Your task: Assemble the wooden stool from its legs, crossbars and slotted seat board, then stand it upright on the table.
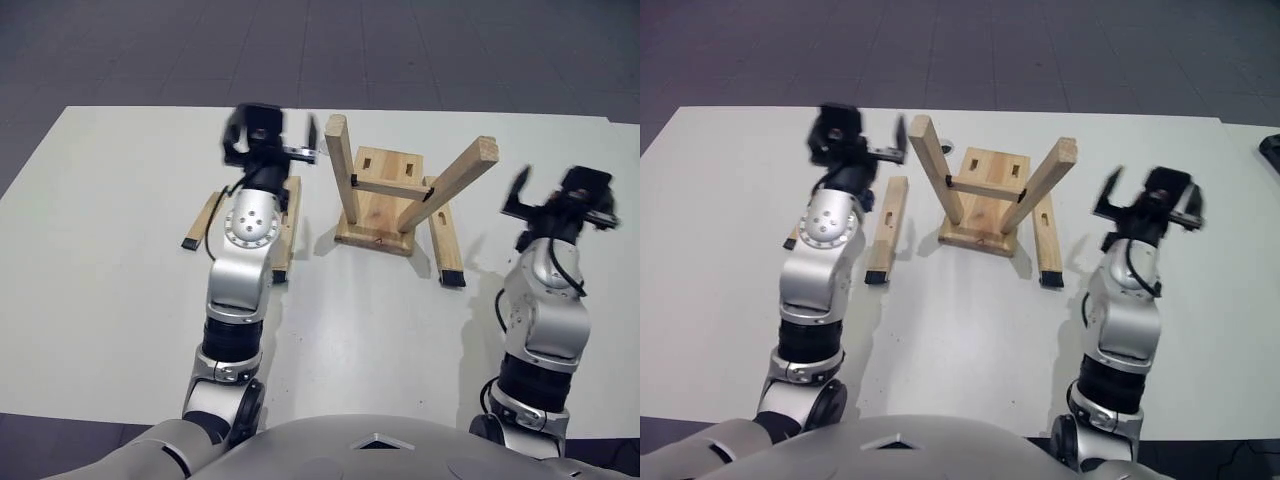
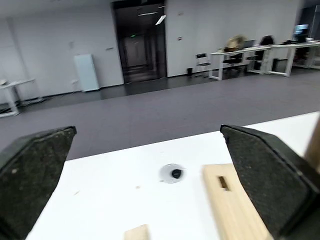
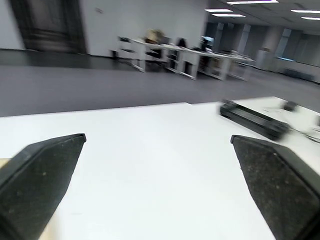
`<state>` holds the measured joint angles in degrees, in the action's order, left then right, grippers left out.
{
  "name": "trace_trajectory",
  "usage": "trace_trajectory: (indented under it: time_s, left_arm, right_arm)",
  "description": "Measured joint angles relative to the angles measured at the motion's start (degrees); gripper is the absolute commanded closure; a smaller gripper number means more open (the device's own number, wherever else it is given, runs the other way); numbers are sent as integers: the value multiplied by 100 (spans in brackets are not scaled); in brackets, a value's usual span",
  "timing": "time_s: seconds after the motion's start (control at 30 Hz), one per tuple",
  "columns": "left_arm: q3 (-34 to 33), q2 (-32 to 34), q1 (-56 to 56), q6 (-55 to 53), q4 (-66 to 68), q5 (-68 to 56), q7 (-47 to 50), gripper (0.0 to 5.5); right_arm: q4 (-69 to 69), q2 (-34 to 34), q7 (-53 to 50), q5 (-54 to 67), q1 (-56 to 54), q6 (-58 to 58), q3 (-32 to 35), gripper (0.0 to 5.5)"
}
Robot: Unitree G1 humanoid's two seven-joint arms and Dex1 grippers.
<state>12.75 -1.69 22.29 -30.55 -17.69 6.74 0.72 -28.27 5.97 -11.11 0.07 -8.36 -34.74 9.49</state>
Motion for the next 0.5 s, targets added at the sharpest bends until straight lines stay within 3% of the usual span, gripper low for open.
trace_trajectory:
  time_s: [0.3, 0.4, 0.5]
  left_arm:
    - [-186, -159, 152, -160, 1035, 82, 223, 12]
    - [-833, -545, 197, -222, 980, -51, 792, 12]
    - [-1330, -394, 78, -135, 692, -35, 1036, 12]
  right_arm:
    - [399, -271, -160, -281, -103, -137, -234, 10]
    - [731, -292, -650, -398, -199, -358, 380, 10]
    - [822, -24, -867, -498, -153, -366, 1129, 10]
